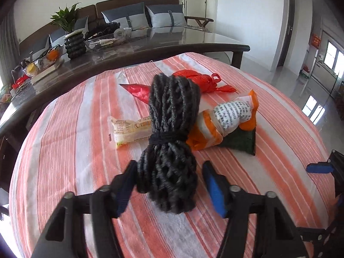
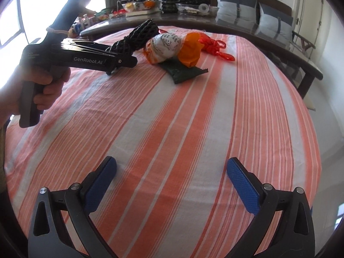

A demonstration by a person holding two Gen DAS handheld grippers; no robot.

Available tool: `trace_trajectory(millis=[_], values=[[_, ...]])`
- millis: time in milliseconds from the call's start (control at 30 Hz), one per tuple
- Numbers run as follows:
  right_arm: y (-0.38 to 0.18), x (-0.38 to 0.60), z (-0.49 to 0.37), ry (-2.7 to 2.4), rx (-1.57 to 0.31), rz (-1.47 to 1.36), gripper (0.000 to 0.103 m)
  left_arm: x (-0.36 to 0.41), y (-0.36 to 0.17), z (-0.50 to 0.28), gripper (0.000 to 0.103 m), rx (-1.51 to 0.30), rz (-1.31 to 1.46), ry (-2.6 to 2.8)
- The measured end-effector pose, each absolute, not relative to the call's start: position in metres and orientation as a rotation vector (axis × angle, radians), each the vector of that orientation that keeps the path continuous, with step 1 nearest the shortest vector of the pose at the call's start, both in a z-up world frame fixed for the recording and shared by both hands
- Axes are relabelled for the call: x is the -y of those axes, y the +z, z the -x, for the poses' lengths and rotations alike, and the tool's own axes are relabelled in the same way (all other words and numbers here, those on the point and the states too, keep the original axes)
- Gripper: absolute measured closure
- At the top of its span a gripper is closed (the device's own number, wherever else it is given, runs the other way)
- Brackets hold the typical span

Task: Collect trash
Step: 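Grasp the black rope bundle with the left tool while the right tool grasps the dark green packet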

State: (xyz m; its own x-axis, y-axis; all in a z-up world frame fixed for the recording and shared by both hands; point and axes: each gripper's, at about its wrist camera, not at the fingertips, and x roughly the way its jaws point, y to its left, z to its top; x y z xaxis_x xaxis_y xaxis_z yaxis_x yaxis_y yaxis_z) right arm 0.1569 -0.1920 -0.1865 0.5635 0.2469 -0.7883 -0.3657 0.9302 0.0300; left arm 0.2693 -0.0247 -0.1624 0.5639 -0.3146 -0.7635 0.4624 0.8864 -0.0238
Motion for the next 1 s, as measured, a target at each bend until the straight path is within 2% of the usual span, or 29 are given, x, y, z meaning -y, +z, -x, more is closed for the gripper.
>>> trace_trajectory(millis=[167, 367, 467, 600, 800, 867, 900, 933, 967, 1000], values=[[-0.187, 0.192, -0.157, 0.362, -0.904, 0.142, 0.001, 0.013, -0.147, -0.251, 0.062, -0.892, -0.106, -0.424], [-0.185, 0.194, -0.158, 0.378, -0.901, 0.122, 0.001, -0.017, -0.133, -0.192, 0.061, -1.008, 0.022, -0.332], [-0.179, 0.197, -0.174, 0.415, -0.895, 0.108, 0.001, -0.021, -0.137, -0.171, 0.057, -0.987, 0.002, -0.289], [-0.174, 0.197, -0.219, 0.375, -0.889, 0.161, 0.001, -0.018, -0.15, -0.168, 0.037, -0.954, -0.029, -0.249], [-0.173, 0.179, -0.27, 0.445, -0.887, 0.212, 0.003, -0.021, -0.169, -0.174, 0.037, -0.934, -0.061, -0.219], [-0.175, 0.166, -0.278, 0.471, -0.884, 0.241, 0.007, -0.023, -0.171, -0.172, 0.036, -0.923, -0.037, -0.228], [-0.177, 0.161, -0.281, 0.481, -0.888, 0.252, 0.013, -0.023, -0.17, -0.171, 0.033, -0.919, -0.037, -0.232], [-0.18, 0.158, -0.283, 0.479, -0.896, 0.26, 0.027, -0.022, -0.171, -0.17, 0.032, -0.92, -0.041, -0.234], [-0.18, 0.157, -0.284, 0.469, -0.896, 0.257, 0.035, -0.021, -0.171, -0.17, 0.032, -0.919, -0.048, -0.231], [-0.178, 0.159, -0.283, 0.47, -0.895, 0.226, 0.049, -0.02, -0.171, -0.17, 0.032, -0.919, -0.05, -0.228]])
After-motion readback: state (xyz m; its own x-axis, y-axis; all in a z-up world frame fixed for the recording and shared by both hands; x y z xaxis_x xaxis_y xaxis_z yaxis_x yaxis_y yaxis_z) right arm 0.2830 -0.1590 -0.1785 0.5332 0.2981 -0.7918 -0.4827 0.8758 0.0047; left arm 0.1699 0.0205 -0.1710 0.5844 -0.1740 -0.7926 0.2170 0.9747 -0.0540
